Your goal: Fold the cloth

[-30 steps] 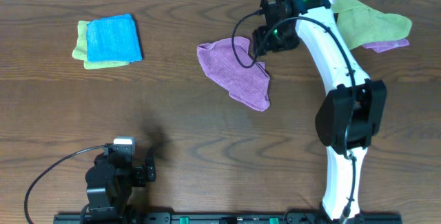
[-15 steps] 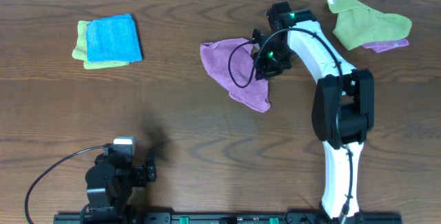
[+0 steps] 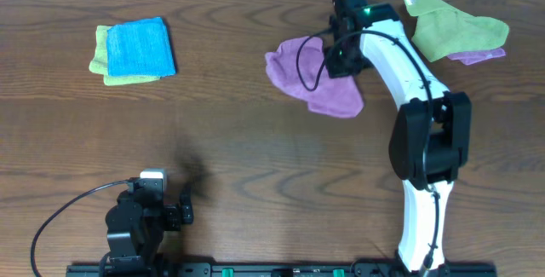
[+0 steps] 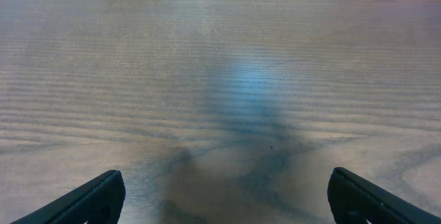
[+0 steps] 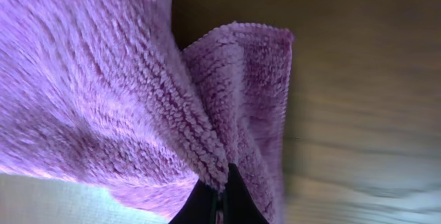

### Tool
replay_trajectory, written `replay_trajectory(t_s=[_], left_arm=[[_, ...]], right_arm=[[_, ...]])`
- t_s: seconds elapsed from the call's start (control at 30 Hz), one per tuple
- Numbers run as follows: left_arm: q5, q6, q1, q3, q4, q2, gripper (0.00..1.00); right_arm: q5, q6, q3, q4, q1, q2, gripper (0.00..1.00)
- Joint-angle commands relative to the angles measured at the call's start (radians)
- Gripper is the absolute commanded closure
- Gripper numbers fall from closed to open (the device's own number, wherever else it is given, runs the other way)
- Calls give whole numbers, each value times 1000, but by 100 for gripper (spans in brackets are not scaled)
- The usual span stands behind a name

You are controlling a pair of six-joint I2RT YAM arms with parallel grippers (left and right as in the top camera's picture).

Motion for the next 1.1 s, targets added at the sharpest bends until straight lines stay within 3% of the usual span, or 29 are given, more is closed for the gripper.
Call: replay_trajectory(t_s=[0.0, 0.07, 0.33, 0.47, 0.57, 0.67, 1.07], left_arm=[[7, -45, -1, -12, 0, -6, 5], [7, -48, -1, -12, 0, -6, 5], [7, -48, -1, -12, 0, -6, 5], [7, -48, -1, -12, 0, -6, 5], [7, -48, -1, -12, 0, -6, 5], [7, -48, -1, -12, 0, -6, 5], [7, -48, -1, -12, 0, -6, 5]], right_arm=[[108, 54, 24, 16, -3, -36, 83], [120, 54, 23, 34, -3, -36, 60], [67, 60, 45, 3, 8, -68, 36], [-96, -32, 47, -111, 26, -125, 33], [-112, -90, 39, -171, 49, -126, 36], [-114, -102, 18, -162, 78, -114, 43], [-149, -115, -116, -100, 95, -3, 45]])
